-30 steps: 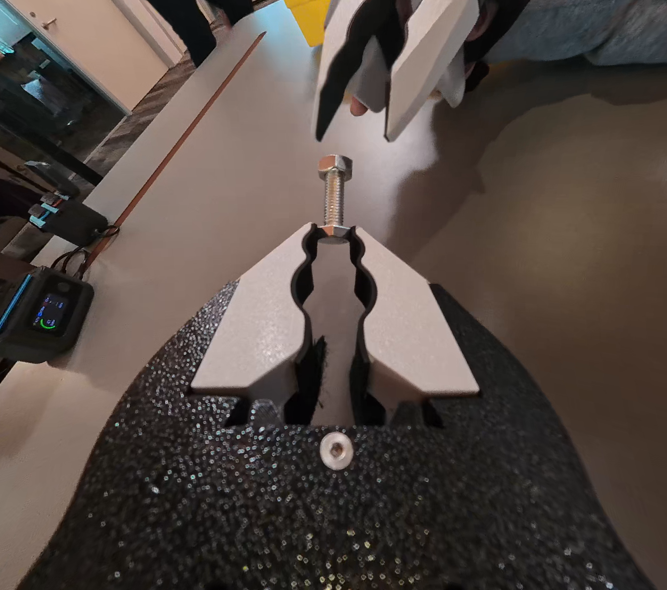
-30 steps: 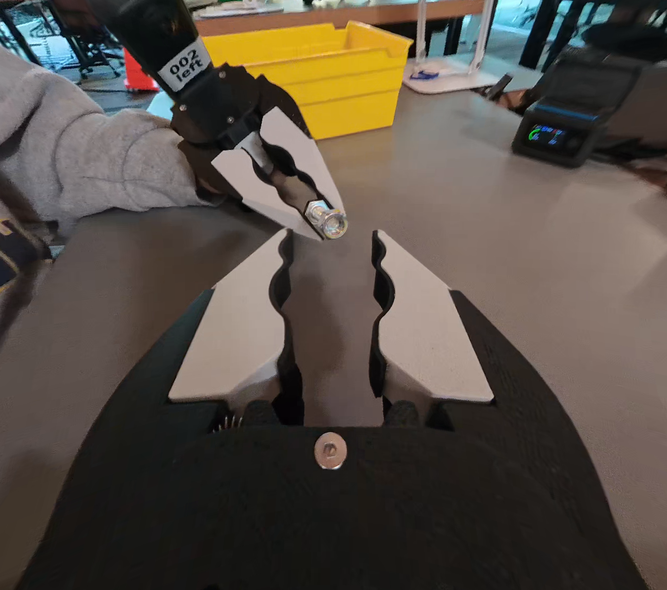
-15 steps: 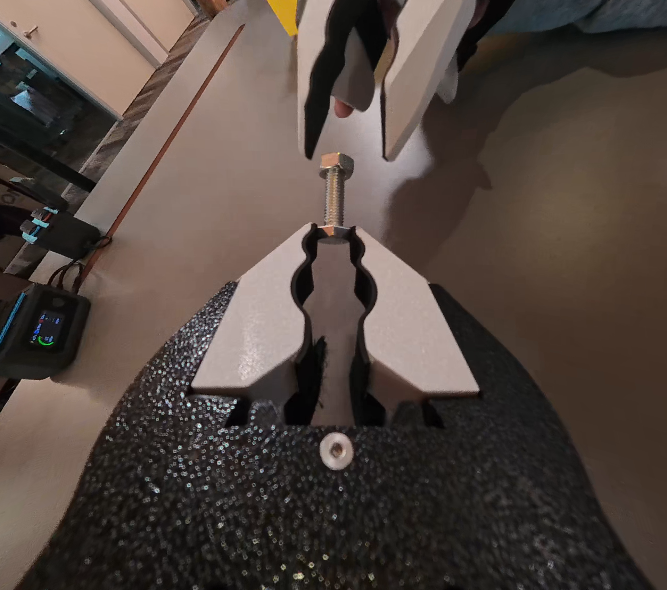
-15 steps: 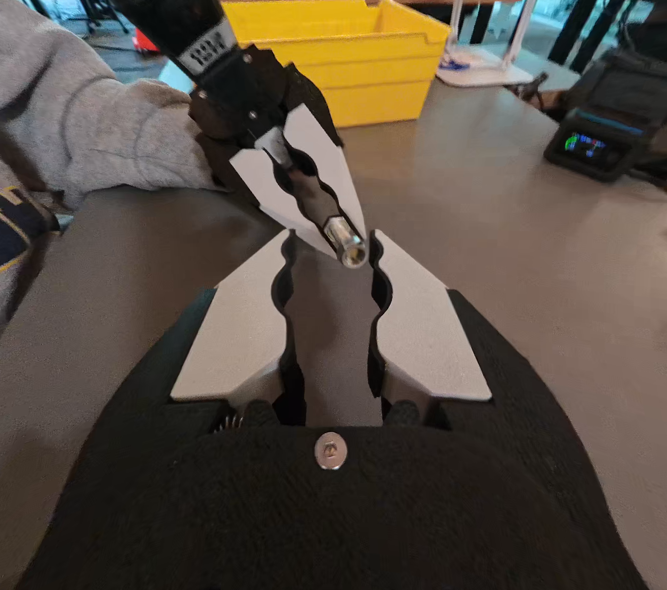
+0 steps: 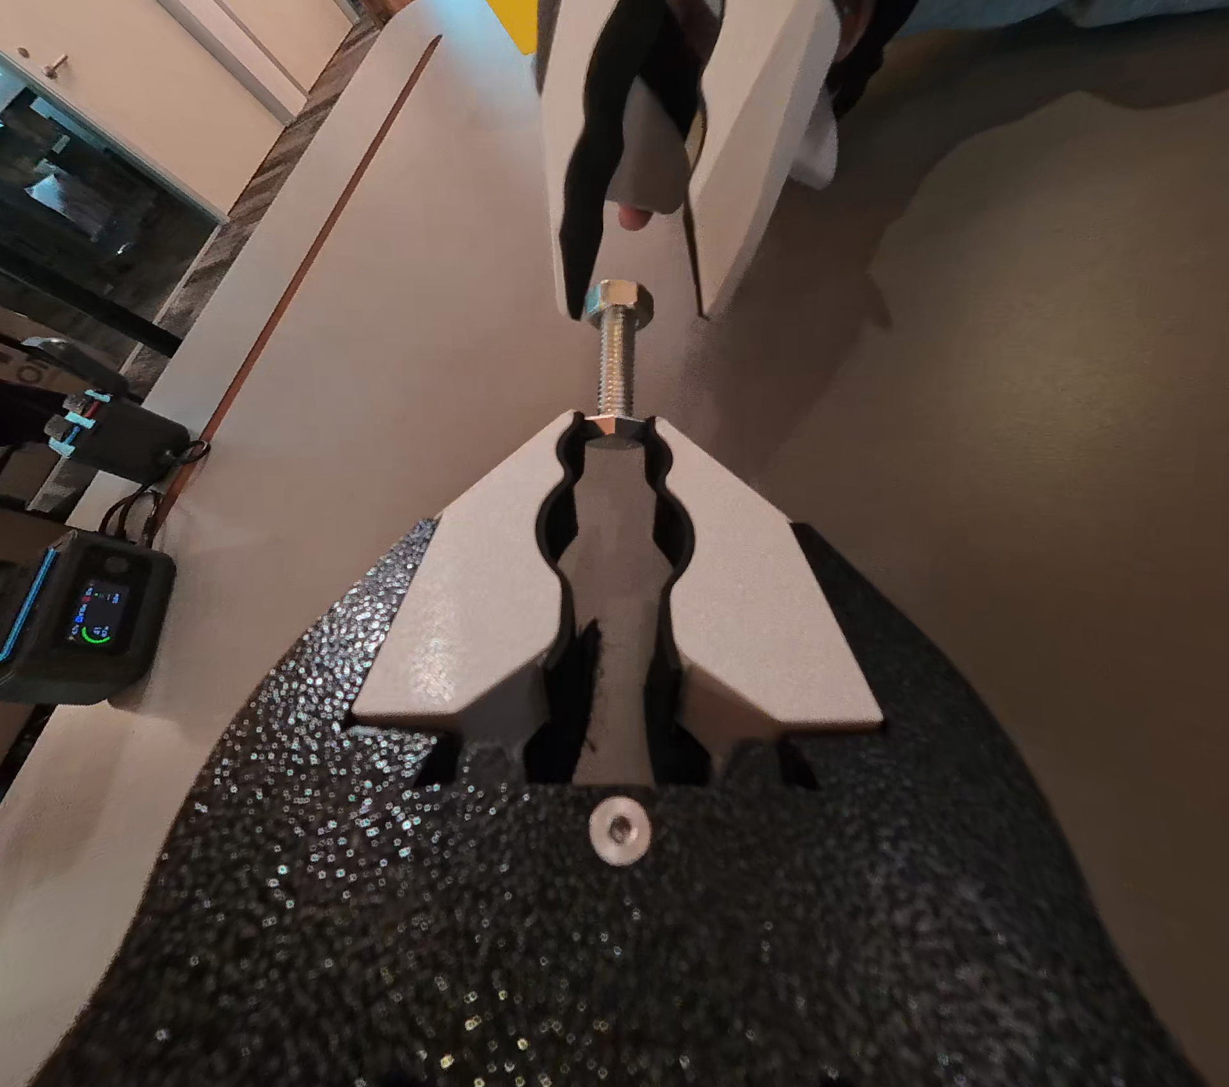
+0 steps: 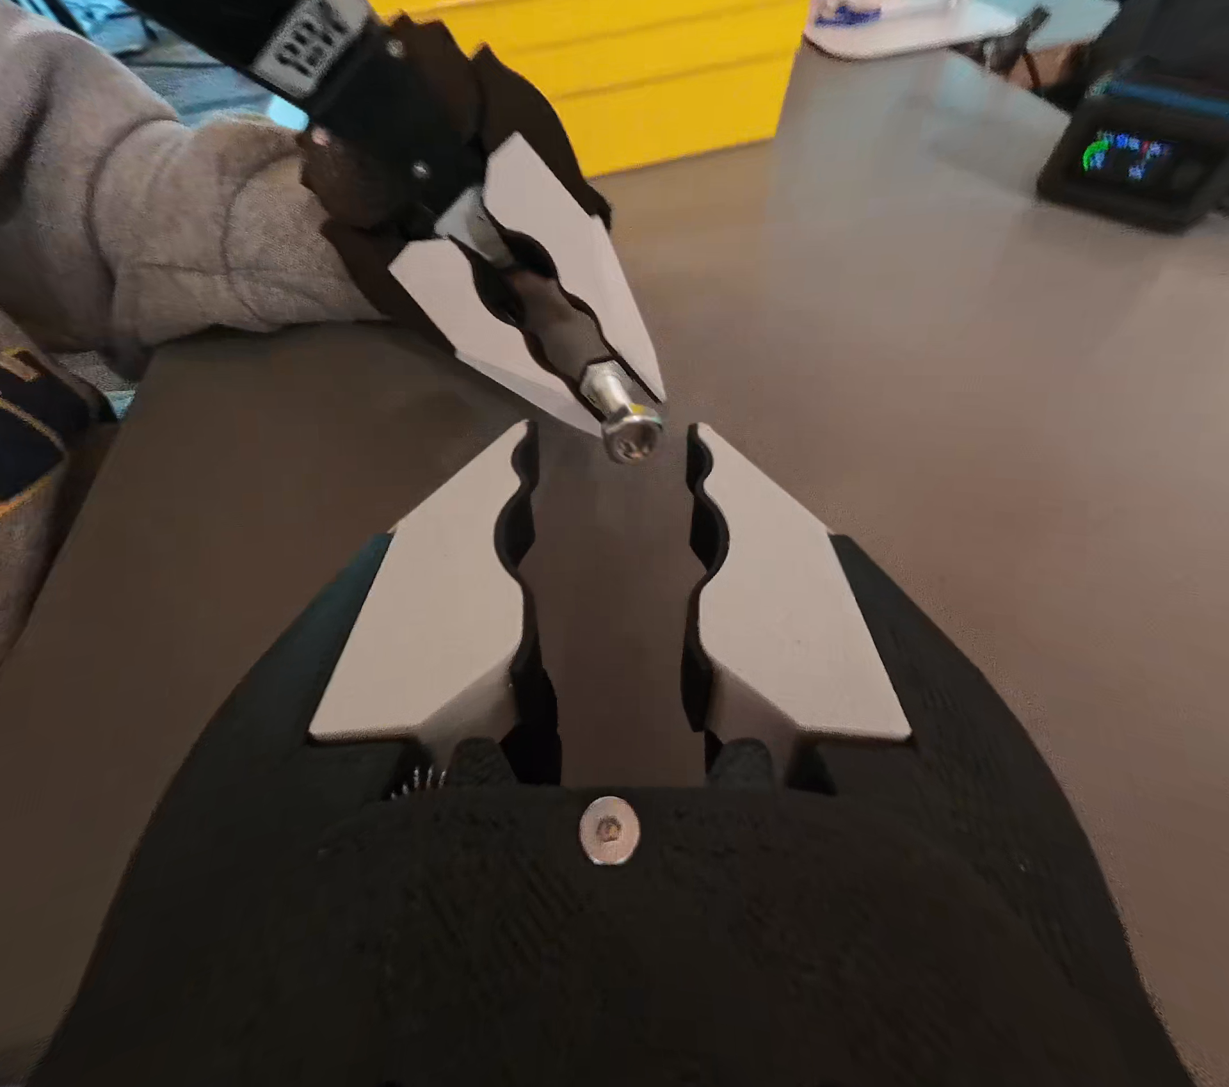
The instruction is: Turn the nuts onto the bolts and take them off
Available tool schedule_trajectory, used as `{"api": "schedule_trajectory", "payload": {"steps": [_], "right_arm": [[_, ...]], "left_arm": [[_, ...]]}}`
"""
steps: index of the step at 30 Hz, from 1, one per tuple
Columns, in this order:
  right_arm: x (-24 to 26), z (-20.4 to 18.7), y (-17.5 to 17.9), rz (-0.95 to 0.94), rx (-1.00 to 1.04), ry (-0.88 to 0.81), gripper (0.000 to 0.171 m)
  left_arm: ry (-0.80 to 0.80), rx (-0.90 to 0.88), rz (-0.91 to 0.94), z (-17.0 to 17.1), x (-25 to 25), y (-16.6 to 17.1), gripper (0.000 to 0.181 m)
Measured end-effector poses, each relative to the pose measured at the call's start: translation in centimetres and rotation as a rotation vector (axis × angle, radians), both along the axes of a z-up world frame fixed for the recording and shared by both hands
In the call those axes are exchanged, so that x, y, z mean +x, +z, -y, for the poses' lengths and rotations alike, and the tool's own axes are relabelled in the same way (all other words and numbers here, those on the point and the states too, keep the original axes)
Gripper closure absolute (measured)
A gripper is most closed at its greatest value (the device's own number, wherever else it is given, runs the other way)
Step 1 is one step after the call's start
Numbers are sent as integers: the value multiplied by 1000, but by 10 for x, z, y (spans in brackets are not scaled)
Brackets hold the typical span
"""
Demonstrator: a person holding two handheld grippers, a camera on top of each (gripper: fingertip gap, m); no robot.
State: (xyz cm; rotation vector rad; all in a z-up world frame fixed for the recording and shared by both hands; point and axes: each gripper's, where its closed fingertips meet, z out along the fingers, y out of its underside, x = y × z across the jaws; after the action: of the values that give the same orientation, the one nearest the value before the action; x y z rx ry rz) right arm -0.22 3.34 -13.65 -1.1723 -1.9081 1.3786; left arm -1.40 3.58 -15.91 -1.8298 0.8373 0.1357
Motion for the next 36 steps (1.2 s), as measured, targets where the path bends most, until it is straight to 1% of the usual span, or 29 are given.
{"api": "schedule_trajectory", "payload": {"steps": [2,4,6,7,8,9,13,15,18,19,20,24,27,31,33,35,36], "right_arm": [[-1,0,-4,29,-10,-5,127],[-1,7,-3,22,-12,29,127],[-1,16,2,-46,39,69,124],[1,19,6,-91,61,85,126],[3,20,12,-123,50,97,132],[3,17,16,-125,25,77,132],[3,-1,-5,37,11,1,127],[3,3,-9,60,11,20,127],[7,17,1,-38,43,82,124],[10,22,7,-86,50,115,129],[11,23,11,-112,49,113,130],[9,-2,-3,13,40,4,130],[13,-7,-11,67,37,4,135],[17,-20,-29,163,110,-47,137],[12,-28,-29,157,131,-103,140],[3,-44,-23,110,154,-214,145],[-2,-51,-21,99,154,-264,143]], "left_arm": [[-2,-5,-6,0,0,-1,166],[-6,-12,-11,1,1,-2,166],[-12,-8,-7,2,1,-2,166],[-8,-8,-3,2,1,-1,166],[-2,-6,-6,1,0,-1,166],[-3,-4,-4,1,0,0,166],[-7,-8,-7,2,0,-1,166],[-10,-11,-14,2,1,-2,166],[-32,-19,-27,4,4,-4,166],[-20,-18,-43,3,3,-5,166],[-19,-16,-49,3,2,-5,166],[-13,-10,-24,3,1,-2,166],[6,-8,-28,2,-2,-2,165],[46,-12,-16,0,-9,-1,166],[49,-9,-4,0,-9,0,166],[73,6,-9,-2,-13,2,166],[88,15,-10,-5,-17,4,166]]}}
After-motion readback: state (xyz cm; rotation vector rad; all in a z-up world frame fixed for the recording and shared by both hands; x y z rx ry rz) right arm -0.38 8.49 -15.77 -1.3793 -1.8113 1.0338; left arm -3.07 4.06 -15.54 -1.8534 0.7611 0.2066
